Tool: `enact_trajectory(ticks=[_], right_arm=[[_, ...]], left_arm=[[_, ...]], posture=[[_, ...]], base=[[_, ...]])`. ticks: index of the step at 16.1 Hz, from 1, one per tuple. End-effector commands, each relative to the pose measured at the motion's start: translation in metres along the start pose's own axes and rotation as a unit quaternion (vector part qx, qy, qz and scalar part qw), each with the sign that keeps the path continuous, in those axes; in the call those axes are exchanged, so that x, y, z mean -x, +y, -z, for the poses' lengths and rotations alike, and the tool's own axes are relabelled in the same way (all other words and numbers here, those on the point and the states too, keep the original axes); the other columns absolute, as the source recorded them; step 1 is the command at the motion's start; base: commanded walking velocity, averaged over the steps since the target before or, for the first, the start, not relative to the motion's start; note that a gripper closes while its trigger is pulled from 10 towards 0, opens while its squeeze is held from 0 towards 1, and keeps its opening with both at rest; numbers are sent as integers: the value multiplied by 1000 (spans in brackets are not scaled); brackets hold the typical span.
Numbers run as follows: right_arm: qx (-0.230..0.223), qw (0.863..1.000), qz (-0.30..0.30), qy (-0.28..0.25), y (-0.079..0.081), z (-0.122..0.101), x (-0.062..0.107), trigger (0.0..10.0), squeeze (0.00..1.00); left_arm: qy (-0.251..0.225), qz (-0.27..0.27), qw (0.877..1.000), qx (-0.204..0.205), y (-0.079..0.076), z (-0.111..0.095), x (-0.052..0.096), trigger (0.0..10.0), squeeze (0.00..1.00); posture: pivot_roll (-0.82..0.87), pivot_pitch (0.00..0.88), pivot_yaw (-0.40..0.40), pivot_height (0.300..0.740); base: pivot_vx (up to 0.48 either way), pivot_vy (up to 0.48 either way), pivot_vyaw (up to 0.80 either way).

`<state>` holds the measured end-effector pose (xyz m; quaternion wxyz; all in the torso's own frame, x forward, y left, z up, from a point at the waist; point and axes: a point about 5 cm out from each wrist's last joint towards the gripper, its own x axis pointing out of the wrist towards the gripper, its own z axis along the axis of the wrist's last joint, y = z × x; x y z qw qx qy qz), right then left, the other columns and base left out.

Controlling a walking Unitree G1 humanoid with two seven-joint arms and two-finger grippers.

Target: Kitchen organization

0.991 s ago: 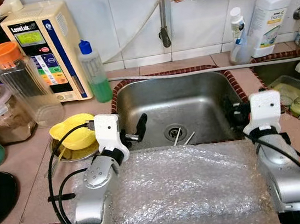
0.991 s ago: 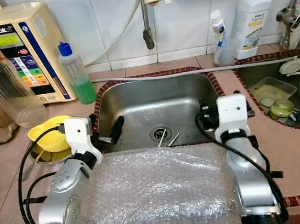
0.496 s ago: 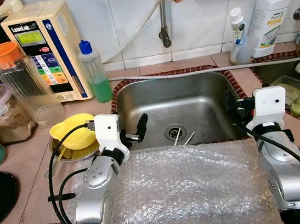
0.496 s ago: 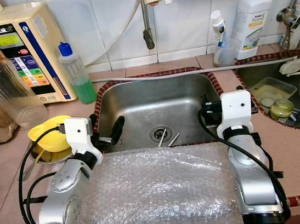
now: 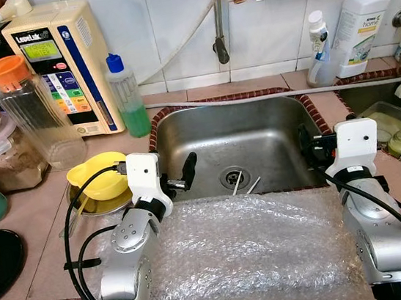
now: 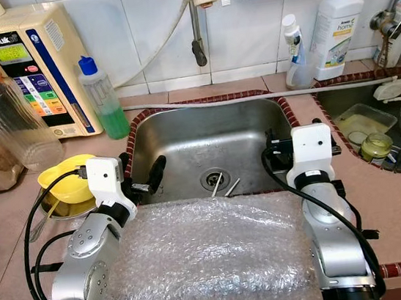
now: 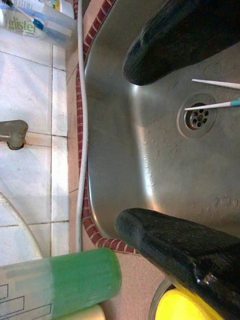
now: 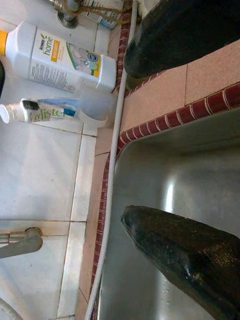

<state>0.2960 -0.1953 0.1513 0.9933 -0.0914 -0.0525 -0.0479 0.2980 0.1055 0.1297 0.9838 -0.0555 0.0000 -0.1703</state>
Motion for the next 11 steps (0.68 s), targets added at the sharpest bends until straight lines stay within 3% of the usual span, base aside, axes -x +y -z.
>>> enact_trajectory(ticks=[1,11], right_arm=[[-1,1000,-12,-5,5,-4,-1,10000,0],[4,1000,-18,-6,6,-5,-2,10000,0]], left_arm=[[-5,-7,1000,-12,3,-2,2,10000,0],[3,-17,1000,-18,7,1,1,10000,0]], posture=[[-56,0,64,740],[-62,0,64,740]], base=[[0,0,0],[0,-25,0]])
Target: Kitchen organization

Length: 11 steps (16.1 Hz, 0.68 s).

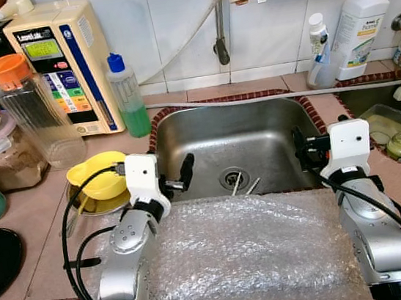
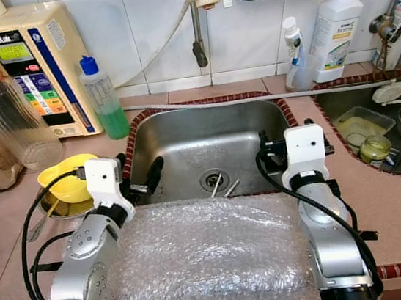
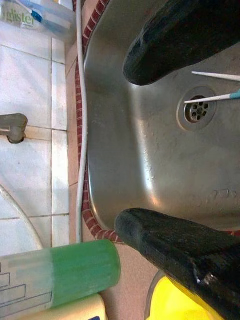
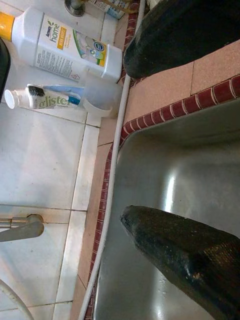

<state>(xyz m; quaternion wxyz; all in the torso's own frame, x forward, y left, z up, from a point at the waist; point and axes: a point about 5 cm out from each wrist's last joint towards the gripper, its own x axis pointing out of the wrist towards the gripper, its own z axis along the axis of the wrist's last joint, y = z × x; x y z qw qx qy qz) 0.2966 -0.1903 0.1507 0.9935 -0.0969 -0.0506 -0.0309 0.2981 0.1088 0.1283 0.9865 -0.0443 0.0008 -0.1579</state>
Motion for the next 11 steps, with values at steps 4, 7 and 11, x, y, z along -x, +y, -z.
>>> enact_trajectory(ticks=[4,7,11], right_arm=[[-2,1000,-1,-6,1,-5,-1,10000,0],[-3,1000,-1,-6,1,-5,-1,10000,0],[-3,1000,-3,-7,2,-5,-2,10000,0]], left_arm=[[-1,-3,1000,-10,3,-1,-1,10000,0],[1,-1,1000,-15,4,0,-1,10000,0],[-8,-3,1000,1,4,-2,-1,10000,0]], posture=[[-64,0,67,740],[-64,0,68,740],[-63,0,68,740]], base=[[0,-298,0],[0,-317,0],[0,-132,0]])
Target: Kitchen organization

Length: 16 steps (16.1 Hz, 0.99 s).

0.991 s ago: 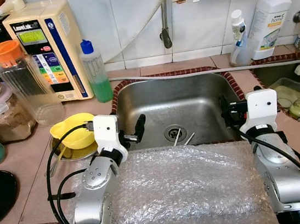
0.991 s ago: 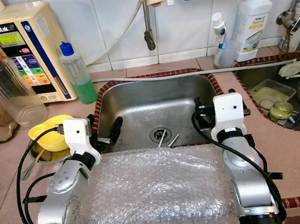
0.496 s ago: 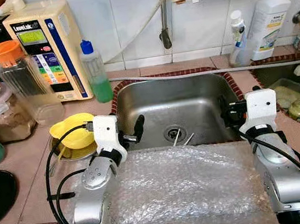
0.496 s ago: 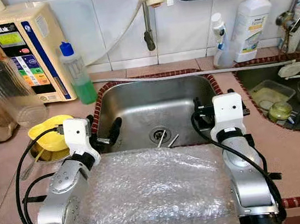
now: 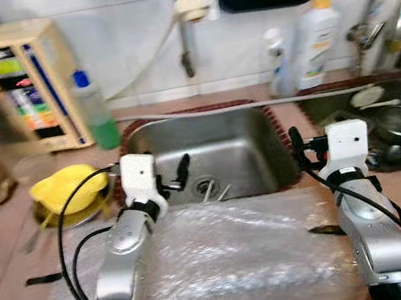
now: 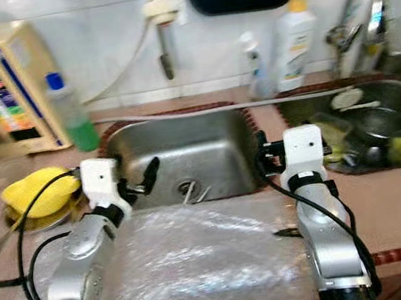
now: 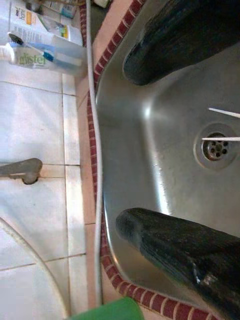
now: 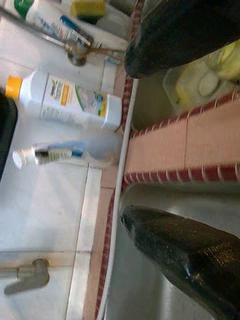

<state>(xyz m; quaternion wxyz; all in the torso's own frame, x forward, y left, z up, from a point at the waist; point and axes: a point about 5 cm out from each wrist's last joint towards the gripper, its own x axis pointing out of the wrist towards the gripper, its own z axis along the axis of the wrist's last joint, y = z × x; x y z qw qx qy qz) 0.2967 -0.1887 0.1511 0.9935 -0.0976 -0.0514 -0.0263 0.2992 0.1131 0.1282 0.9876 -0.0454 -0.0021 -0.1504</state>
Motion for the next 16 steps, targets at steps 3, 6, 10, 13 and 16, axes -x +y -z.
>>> enact_trajectory(ticks=[3,6,10,13,16], right_arm=[[-2,1000,-3,-8,1,-4,-2,10000,0],[1,1000,-8,-14,2,-6,-3,10000,0],[5,1000,-15,-21,5,-7,-2,10000,0],[5,1000,-16,-22,5,-8,-2,10000,0],[5,1000,-18,-23,5,-8,-2,10000,0]], left_arm=[[-7,-5,1000,-5,3,-3,-1,10000,0],[-13,-11,1000,-5,5,-5,-2,10000,0],[-22,-16,999,-16,6,-8,-1,10000,0],[-42,-24,998,-37,7,-14,-1,10000,0],[-75,-44,994,-73,12,-25,2,10000,0]], posture=[[-57,0,66,740],[-57,0,67,740],[-55,0,69,740],[-55,0,69,740],[-55,0,69,740]], base=[[0,0,0],[0,0,0],[0,0,306],[0,0,648],[0,0,631]])
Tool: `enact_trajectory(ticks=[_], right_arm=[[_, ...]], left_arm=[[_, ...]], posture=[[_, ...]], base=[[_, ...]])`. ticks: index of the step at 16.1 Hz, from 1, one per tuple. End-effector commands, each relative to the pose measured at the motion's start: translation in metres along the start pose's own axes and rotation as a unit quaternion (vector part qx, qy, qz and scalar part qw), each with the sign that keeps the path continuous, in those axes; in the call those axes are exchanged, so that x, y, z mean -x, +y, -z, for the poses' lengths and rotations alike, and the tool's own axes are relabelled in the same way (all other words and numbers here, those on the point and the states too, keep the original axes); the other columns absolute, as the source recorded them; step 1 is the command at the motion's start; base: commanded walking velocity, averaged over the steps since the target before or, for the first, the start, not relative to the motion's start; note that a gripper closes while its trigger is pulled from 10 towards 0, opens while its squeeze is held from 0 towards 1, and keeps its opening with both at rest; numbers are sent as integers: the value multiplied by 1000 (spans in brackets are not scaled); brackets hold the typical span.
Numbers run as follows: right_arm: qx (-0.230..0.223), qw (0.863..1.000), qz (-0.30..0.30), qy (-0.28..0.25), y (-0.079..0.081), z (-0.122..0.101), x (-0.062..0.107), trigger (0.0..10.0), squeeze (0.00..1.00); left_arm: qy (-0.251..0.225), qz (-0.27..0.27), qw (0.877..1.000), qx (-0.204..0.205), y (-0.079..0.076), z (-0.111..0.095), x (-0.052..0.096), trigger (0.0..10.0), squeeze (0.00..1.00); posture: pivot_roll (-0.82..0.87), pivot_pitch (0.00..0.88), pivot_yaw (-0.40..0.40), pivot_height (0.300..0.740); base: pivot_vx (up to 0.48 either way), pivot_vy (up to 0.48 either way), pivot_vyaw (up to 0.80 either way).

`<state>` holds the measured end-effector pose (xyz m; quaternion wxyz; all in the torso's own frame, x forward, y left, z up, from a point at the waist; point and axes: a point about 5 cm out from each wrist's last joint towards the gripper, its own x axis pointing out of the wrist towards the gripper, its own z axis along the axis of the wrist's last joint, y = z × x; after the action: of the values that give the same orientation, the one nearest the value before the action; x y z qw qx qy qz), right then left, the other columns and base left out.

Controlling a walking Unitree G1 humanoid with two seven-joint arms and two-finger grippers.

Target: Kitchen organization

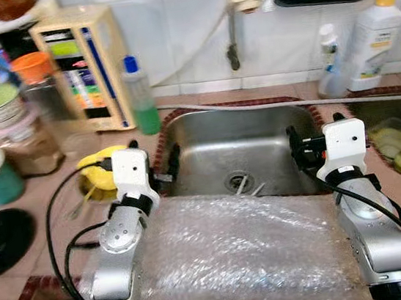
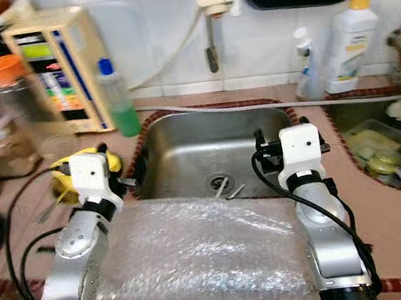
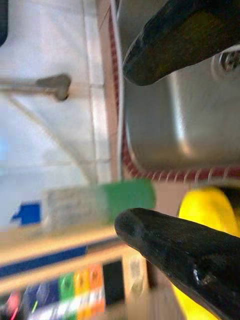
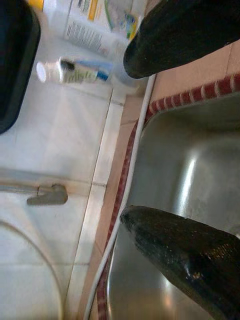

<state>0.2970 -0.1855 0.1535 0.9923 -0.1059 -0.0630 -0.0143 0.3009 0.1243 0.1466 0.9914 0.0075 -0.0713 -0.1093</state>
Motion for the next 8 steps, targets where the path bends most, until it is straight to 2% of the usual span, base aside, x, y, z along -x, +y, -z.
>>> enact_trajectory(ticks=[1,3,5,8], right_arm=[[-3,1000,-6,-11,2,-5,-2,10000,0],[-5,1000,-7,-15,0,-7,-3,10000,0],[-5,999,-39,-25,3,-11,-4,10000,0],[-2,997,-76,-24,10,-11,-1,10000,0]], left_arm=[[-17,-22,1000,-11,7,-9,-1,10000,0],[-17,-77,997,-2,23,-15,-5,10000,0],[1,-128,991,32,40,-13,-11,10000,0],[26,-146,987,64,49,-6,-13,10000,0]], posture=[[-55,0,69,740],[-50,0,61,740],[-50,0,61,740],[-50,0,56,740]], base=[[0,0,631],[0,0,613],[0,0,578],[0,0,569]])
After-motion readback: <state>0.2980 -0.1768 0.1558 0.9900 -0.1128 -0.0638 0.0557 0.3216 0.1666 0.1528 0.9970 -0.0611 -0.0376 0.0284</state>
